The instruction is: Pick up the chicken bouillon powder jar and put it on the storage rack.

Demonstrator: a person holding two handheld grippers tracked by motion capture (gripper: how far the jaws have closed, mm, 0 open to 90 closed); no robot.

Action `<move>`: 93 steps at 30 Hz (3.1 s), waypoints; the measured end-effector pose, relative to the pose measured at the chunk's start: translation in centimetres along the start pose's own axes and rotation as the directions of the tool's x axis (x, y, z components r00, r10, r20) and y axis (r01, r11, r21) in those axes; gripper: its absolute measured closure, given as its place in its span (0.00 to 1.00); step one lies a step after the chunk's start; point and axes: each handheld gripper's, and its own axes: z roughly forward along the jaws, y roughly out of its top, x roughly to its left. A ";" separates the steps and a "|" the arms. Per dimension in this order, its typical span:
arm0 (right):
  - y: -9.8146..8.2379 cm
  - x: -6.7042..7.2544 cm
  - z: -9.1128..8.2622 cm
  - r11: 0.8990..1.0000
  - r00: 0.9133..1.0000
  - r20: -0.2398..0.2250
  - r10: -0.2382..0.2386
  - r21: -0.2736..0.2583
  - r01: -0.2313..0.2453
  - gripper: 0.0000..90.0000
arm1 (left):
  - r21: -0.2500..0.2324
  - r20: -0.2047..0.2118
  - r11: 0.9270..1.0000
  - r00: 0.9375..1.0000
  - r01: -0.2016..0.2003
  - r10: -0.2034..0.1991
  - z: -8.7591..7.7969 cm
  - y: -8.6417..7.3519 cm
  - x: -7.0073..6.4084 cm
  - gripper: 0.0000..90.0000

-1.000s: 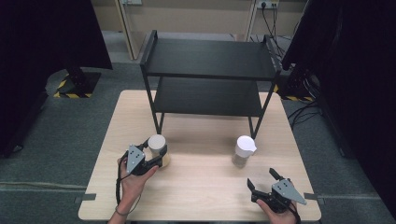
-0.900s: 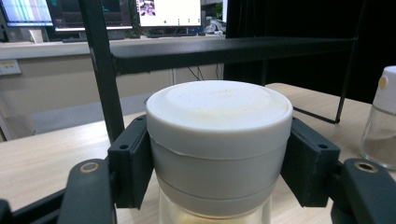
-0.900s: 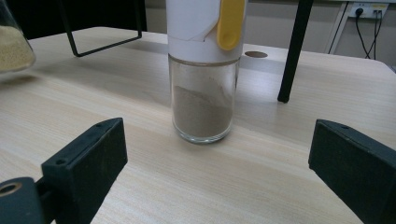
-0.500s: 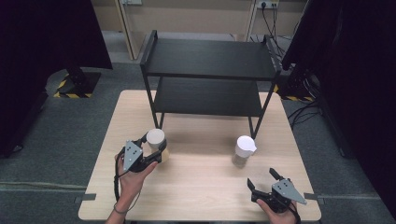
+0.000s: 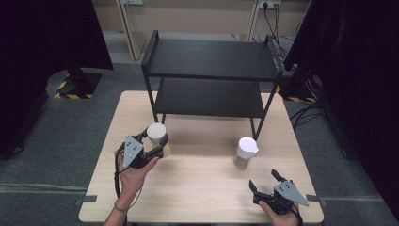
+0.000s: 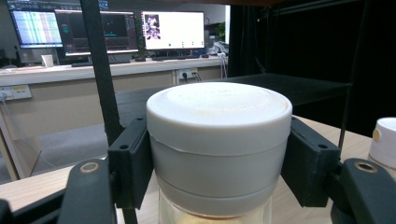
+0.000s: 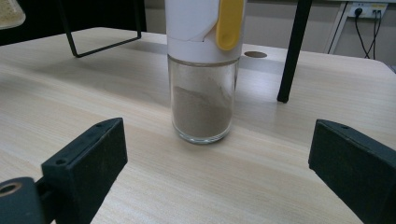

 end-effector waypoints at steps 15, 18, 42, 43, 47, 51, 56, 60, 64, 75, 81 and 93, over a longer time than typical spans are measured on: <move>0.0 0.0 0.0 1.000 1.000 0.002 0.003 0.001 -0.003 0.05 | -0.020 -0.023 1.000 1.000 -0.010 0.010 0.5 1.7 -0.2 0.37; 0.0 0.0 0.0 1.000 1.000 0.001 0.002 0.002 -0.002 0.05 | -0.028 -0.024 1.000 1.000 -0.008 0.007 0.7 2.0 -0.3 0.37; 0.0 0.0 0.0 1.000 1.000 0.001 0.004 0.001 -0.004 0.05 | -0.089 -0.065 0.996 0.998 -0.002 -0.003 2.2 4.3 -0.5 0.37; 0.0 0.0 0.0 1.000 1.000 0.001 0.004 0.001 -0.004 0.05 | -0.091 -0.067 0.996 0.998 -0.001 -0.005 2.2 4.4 -0.6 0.37; 0.0 0.0 0.0 1.000 1.000 0.001 0.005 0.001 -0.005 0.05 | -0.101 -0.073 0.995 0.997 -0.003 -0.005 2.5 4.7 -0.6 0.37; 0.0 0.0 0.0 1.000 1.000 0.001 0.004 0.001 -0.004 0.05 | -0.112 -0.075 0.994 0.997 -0.002 -0.006 2.7 5.2 -0.6 0.37; 0.0 0.0 0.0 1.000 1.000 0.000 0.004 0.001 -0.004 0.05 | -0.124 -0.086 0.992 0.996 -0.001 -0.009 3.0 5.8 -0.6 0.37; 0.0 0.0 0.0 1.000 1.000 0.000 0.005 0.000 -0.005 0.05 | -0.135 -0.091 0.991 0.996 -0.001 -0.012 3.2 6.2 -0.6 0.37; 0.0 0.0 0.0 1.000 1.000 -0.001 0.006 0.002 -0.006 0.05 | -0.142 -0.095 0.990 0.995 -0.005 -0.008 3.4 6.6 -0.5 0.37; 0.1 0.0 0.0 1.000 1.000 0.000 0.004 0.003 -0.004 0.05 | -0.149 -0.099 0.989 0.995 -0.006 -0.009 3.7 7.4 -0.5 0.37; 0.0 0.0 0.0 1.000 1.000 0.000 0.006 0.002 -0.006 0.05 | -0.160 -0.103 0.987 0.995 -0.003 -0.014 4.2 8.1 -0.6 0.37; 0.0 -0.1 0.0 1.000 1.000 -0.001 0.007 0.001 -0.007 0.05 | -0.185 -0.111 0.983 0.994 -0.003 -0.018 4.7 9.8 -0.6 0.37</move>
